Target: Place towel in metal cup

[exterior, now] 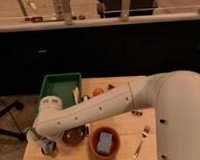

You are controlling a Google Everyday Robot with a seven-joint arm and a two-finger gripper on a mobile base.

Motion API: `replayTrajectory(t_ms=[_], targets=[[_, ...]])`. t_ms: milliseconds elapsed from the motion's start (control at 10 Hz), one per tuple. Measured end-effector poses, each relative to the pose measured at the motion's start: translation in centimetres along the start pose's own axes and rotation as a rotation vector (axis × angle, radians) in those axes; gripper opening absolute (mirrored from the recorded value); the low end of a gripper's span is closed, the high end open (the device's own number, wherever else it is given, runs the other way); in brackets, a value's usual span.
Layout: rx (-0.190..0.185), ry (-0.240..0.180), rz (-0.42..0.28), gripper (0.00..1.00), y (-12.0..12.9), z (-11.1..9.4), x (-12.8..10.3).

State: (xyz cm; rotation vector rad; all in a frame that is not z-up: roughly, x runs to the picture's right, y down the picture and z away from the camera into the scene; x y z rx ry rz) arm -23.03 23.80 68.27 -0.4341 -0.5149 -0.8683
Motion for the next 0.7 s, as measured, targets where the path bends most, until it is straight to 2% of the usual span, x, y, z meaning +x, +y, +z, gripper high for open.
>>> replayTrajectory(t_ms=[300,700], targets=[[-0.001,-0.011,0.006,0.8,0.3,-0.1,0.2],[0.031,-0.051,0.052,0.8,1.4,-1.1,1.9]])
